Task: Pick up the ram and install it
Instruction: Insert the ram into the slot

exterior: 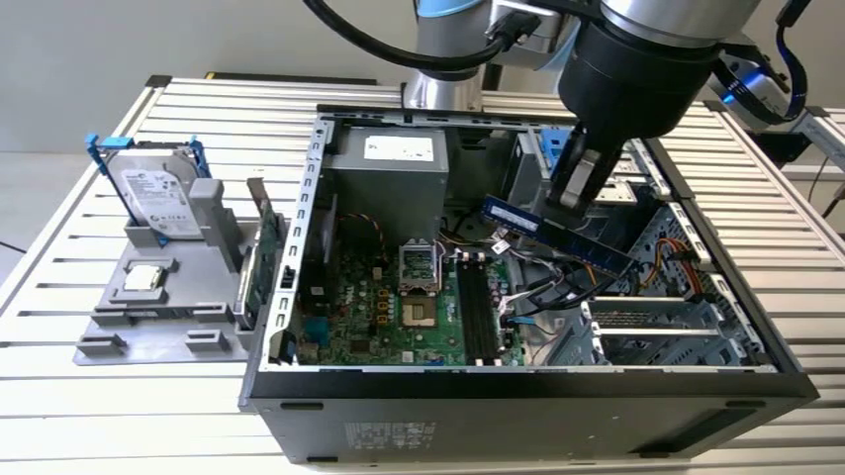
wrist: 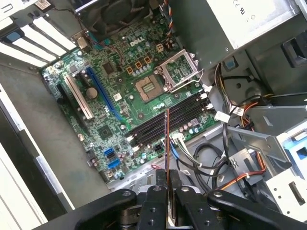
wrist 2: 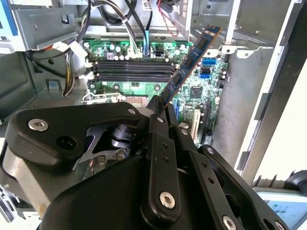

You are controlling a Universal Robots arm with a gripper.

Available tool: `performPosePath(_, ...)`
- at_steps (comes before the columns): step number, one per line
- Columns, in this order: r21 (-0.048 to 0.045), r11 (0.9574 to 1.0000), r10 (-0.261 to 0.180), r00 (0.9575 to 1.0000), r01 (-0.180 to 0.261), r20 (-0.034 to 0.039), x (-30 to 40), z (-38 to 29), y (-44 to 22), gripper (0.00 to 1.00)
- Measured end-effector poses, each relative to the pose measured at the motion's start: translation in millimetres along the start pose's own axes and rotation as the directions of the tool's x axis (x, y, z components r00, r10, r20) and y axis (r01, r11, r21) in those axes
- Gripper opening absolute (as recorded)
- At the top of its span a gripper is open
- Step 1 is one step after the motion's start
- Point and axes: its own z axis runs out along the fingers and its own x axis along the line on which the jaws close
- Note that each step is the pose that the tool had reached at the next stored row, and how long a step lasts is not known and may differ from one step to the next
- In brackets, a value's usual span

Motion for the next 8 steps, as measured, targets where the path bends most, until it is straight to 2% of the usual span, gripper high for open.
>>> performPosePath(8,0.0005,0.9988,0.048,0.9988,-0.048,0.0015,0.0,0.0,0.0,0.00)
